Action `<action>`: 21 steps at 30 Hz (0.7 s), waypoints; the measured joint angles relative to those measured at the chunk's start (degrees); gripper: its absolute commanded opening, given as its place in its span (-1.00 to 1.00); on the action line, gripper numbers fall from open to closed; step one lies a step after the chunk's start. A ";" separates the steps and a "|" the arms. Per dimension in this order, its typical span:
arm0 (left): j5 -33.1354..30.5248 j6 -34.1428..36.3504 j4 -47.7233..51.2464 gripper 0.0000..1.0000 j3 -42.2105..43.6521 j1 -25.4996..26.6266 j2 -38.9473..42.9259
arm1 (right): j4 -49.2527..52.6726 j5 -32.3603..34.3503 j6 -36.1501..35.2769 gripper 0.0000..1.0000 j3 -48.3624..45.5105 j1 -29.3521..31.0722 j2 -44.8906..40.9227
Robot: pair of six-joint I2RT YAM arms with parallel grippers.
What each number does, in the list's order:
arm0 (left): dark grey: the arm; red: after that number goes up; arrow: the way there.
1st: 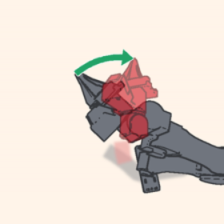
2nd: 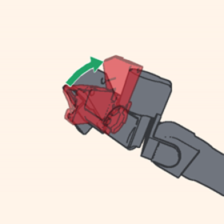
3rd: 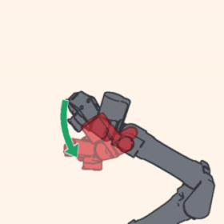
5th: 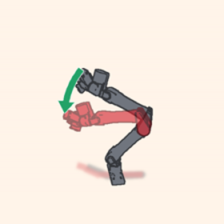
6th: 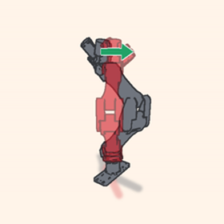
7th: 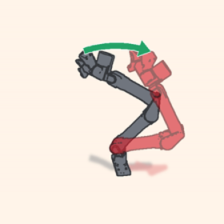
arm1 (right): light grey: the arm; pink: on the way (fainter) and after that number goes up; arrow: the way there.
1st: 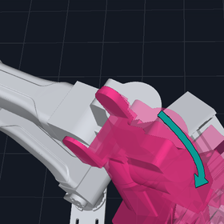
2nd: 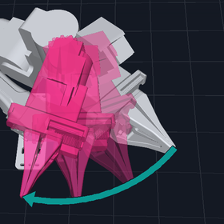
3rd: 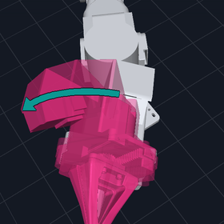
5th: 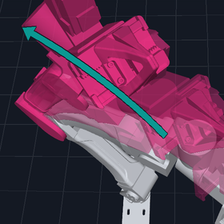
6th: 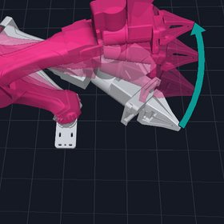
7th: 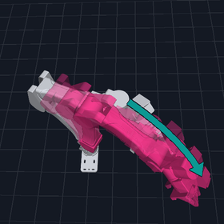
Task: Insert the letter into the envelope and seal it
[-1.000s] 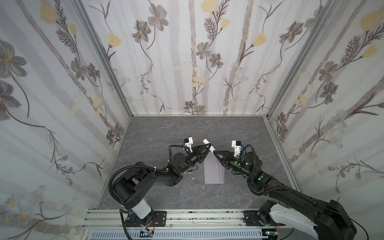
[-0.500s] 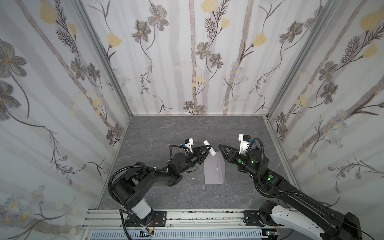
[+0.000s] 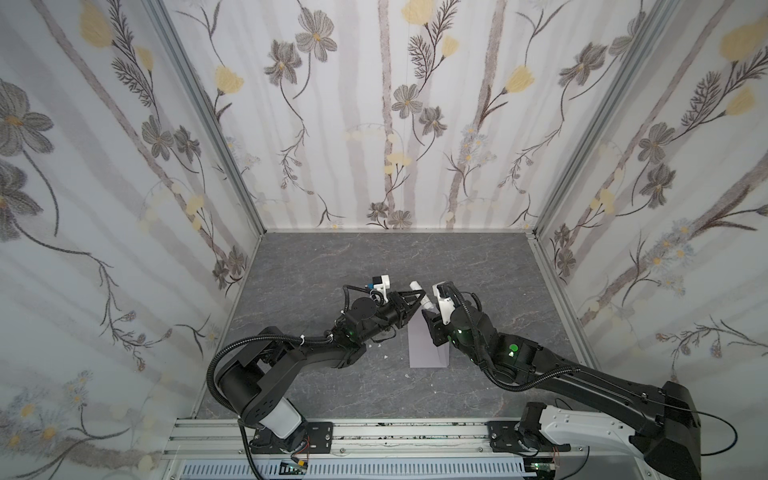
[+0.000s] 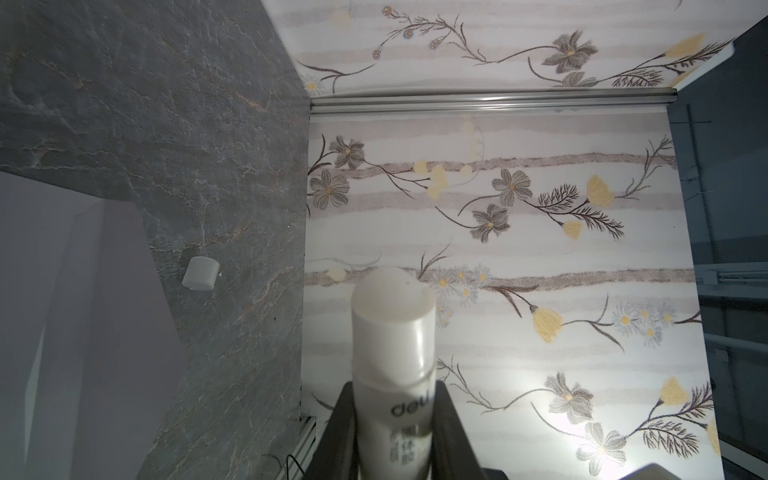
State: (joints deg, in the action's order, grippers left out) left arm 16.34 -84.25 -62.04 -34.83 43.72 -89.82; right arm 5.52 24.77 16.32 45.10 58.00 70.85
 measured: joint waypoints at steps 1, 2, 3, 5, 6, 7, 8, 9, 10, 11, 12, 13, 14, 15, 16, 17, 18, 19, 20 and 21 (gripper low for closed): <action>0.02 0.07 0.31 -1.00 -0.17 0.00 0.07 | -0.26 0.13 -0.72 -0.08 0.00 0.07 0.07; 0.02 0.09 0.61 -1.00 -0.33 0.00 0.09 | -0.28 0.46 -1.29 -0.11 0.02 0.11 0.15; 0.24 0.11 0.87 -1.00 -0.48 0.00 0.11 | -0.26 0.79 -1.90 -0.12 0.02 0.13 0.33; 0.42 0.20 1.53 -1.00 -0.74 -0.02 0.22 | -0.26 1.29 -2.78 -0.15 0.07 0.11 0.72; 0.42 0.26 1.77 -1.00 -0.83 -0.04 0.28 | -0.31 1.42 -3.06 -0.17 0.11 0.11 0.85; 0.44 0.26 1.97 -1.00 -0.90 -0.04 0.35 | -0.39 1.53 -3.41 -0.22 0.20 0.11 1.05; 0.46 0.26 2.25 -1.00 -0.96 -0.04 0.46 | -0.50 1.53 -3.58 -0.27 0.28 0.11 1.22; 0.48 0.26 2.27 -1.00 -0.96 -0.04 0.52 | -0.55 1.53 -3.65 -0.31 0.33 0.11 1.36; 0.50 0.28 2.32 -1.00 -0.96 -0.04 0.59 | -0.70 1.53 -4.00 -0.34 0.37 0.11 1.55; 0.68 0.28 2.38 -1.00 -0.96 -0.04 0.63 | -0.79 1.55 -4.04 -0.40 0.39 0.11 1.79; 0.68 0.31 2.54 -1.00 -0.96 -0.04 0.66 | -0.83 1.62 -4.33 -0.47 0.39 0.11 1.95; 0.66 0.28 2.71 -1.00 -1.01 -0.04 0.66 | -0.85 1.53 -4.42 -0.53 0.42 0.09 2.08; 0.66 0.31 2.82 -1.00 -1.03 -0.07 0.68 | -1.01 1.57 -4.42 -0.57 0.44 0.07 2.21; 0.59 0.31 2.89 -1.00 -1.05 -0.07 0.70 | -1.11 1.55 -4.42 -0.59 0.48 0.09 2.29; 0.52 0.31 2.99 -1.00 -1.05 -0.11 0.74 | -1.09 1.53 -4.42 -0.62 0.55 0.09 2.34; 0.44 0.31 3.04 -1.00 -1.05 -0.11 0.74 | -1.14 1.49 -4.39 -0.63 0.55 0.07 2.34; 0.39 0.31 3.06 -1.00 -1.07 -0.11 0.79 | -1.20 1.36 -4.39 -0.63 0.55 0.07 2.34; 0.35 0.31 3.08 -1.00 -1.07 -0.11 0.81 | -1.36 1.18 -4.35 -0.64 0.55 0.04 2.34; 0.26 0.31 3.08 -1.00 -1.09 -0.11 0.83 | -1.46 1.01 -3.85 -0.64 0.55 -0.09 2.32; 0.20 0.31 3.08 -1.00 -1.11 -0.11 0.83 | -1.53 0.68 -3.21 -0.64 0.55 -0.20 2.29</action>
State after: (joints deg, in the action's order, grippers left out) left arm 16.53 -83.94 -58.96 -35.94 43.62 -88.99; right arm 3.99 25.45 13.10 45.65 57.80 73.14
